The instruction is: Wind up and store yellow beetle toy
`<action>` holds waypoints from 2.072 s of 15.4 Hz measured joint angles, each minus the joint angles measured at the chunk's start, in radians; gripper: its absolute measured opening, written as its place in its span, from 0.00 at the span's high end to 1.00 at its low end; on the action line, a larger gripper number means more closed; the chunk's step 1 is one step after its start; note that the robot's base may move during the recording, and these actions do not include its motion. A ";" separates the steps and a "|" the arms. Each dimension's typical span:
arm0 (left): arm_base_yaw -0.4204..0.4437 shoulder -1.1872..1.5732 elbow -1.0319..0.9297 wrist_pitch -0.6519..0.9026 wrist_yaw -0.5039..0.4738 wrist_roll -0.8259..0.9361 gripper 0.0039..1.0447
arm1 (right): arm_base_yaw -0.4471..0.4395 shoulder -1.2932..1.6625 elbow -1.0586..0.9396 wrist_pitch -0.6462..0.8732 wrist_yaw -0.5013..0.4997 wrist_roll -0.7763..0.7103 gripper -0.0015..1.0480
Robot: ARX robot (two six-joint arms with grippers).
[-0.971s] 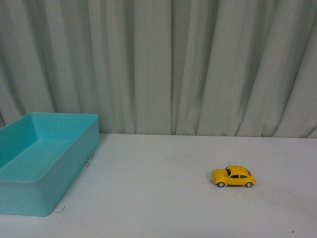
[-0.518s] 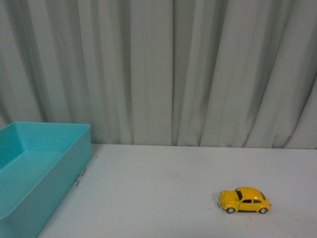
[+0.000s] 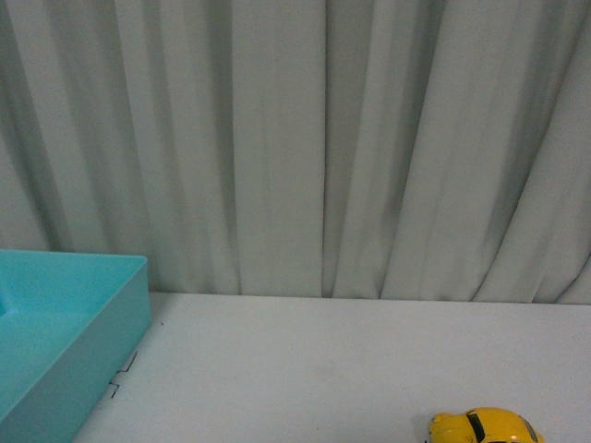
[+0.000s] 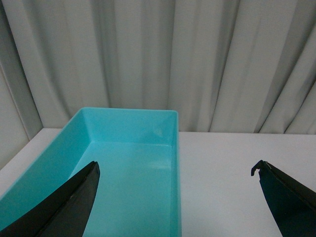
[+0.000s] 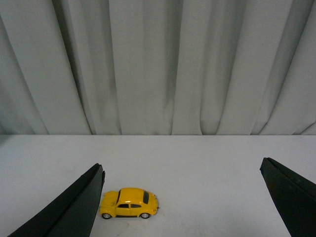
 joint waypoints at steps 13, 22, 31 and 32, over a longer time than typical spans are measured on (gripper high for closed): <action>-0.001 0.000 0.000 0.000 -0.002 0.000 0.06 | 0.107 0.550 0.164 -0.319 0.914 0.616 0.06; 0.000 0.000 0.000 0.000 0.000 0.000 0.06 | -0.414 1.704 0.824 0.726 0.033 0.071 0.06; 0.000 0.000 0.000 0.000 0.000 0.000 0.06 | -0.107 2.050 1.311 -0.028 -0.716 -0.874 0.06; 0.000 0.000 0.000 0.000 0.000 0.000 0.06 | -0.087 2.057 1.304 -0.058 -0.737 -0.923 0.06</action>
